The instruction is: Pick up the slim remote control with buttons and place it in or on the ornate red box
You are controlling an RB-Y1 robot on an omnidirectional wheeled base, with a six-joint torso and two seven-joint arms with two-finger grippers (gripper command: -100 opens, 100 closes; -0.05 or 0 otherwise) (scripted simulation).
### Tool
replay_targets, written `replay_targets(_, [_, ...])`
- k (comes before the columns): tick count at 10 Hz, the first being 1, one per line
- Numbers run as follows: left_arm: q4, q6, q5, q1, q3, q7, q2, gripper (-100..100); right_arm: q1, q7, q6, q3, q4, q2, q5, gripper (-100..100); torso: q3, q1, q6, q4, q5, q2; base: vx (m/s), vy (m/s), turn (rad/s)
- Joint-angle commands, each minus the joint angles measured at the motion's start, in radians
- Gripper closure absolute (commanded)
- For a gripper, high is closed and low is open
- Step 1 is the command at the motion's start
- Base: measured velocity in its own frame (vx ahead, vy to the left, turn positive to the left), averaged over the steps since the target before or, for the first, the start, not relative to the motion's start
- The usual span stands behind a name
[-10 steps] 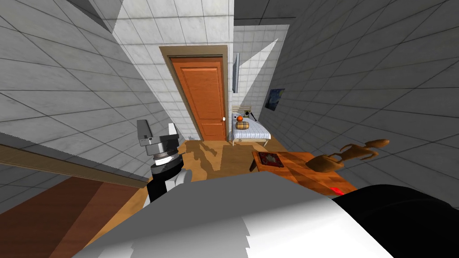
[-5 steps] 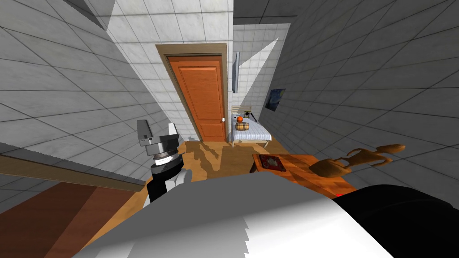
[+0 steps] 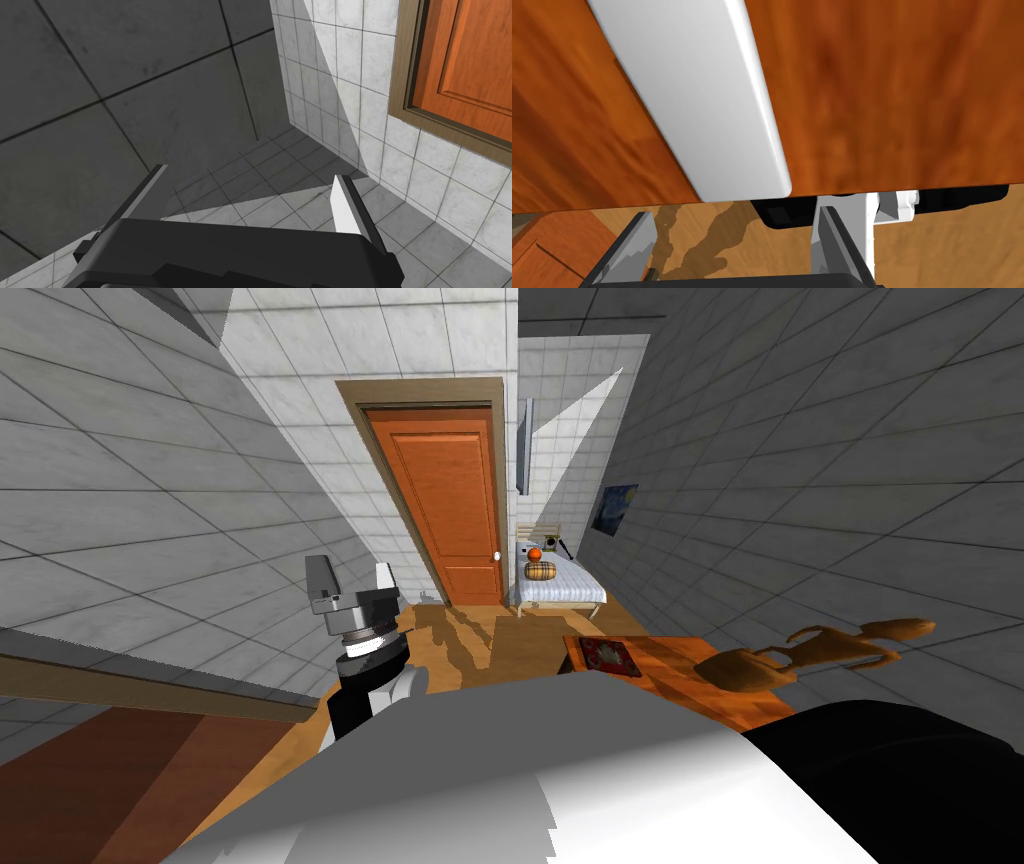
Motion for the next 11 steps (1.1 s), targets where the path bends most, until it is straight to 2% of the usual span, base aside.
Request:
replay_targets(1, [0.0,0.0,0.0,0.0,0.0,0.0,0.0,0,-0.003,0.029,0.012,0.03,0.05,-0.021,0.033,-100,0.0,0.0,0.0,0.0,0.0,0.0,0.134,-0.049,-0.022])
replay_targets(2, [0.0,0.0,0.0,0.0,0.0,0.0,0.0,0,-0.003,0.029,0.012,0.03,0.062,-0.021,0.033,-100,-0.002,-0.002,0.0,-0.001,0.0,-0.004,0.107,-0.041,0.003])
replay_targets(6, [0.0,0.0,0.0,0.0,0.0,0.0,0.0,0,-0.025,0.086,0.045,0.109,0.187,-0.037,0.111,-100,-0.002,-0.001,0.0,-0.001,0.0,-0.003,0.11,-0.042,-0.021])
replay_targets(8, [0.0,0.0,0.0,0.0,0.0,0.0,0.0,0,-0.03,0.094,0.049,0.123,0.201,-0.026,0.121,-100,-0.002,-0.002,0.0,-0.001,-0.001,-0.004,0.09,-0.042,-0.006])
replay_targets(9, [0.0,0.0,0.0,0.0,0.0,0.0,0.0,0,-0.029,0.1,0.042,0.111,0.2,-0.028,0.113,-100,-0.001,-0.001,0.0,-0.001,-0.001,-0.002,0.027,-0.016,0.001])
replay_targets(10, [0.0,0.0,0.0,0.0,0.0,0.0,0.0,0,-0.029,0.098,0.045,0.113,0.199,-0.028,0.114,0,0.0,0.0,0.0,0.0,0.0,0.001,0.006,-0.003,0.002])
replay_targets(11, [0.0,0.0,0.0,0.0,0.0,0.0,0.0,0,-0.037,0.096,0.068,0.121,0.219,0.006,0.116,-100,0.001,0.001,0.0,0.0,0.0,0.002,-0.002,-0.046,0.043])
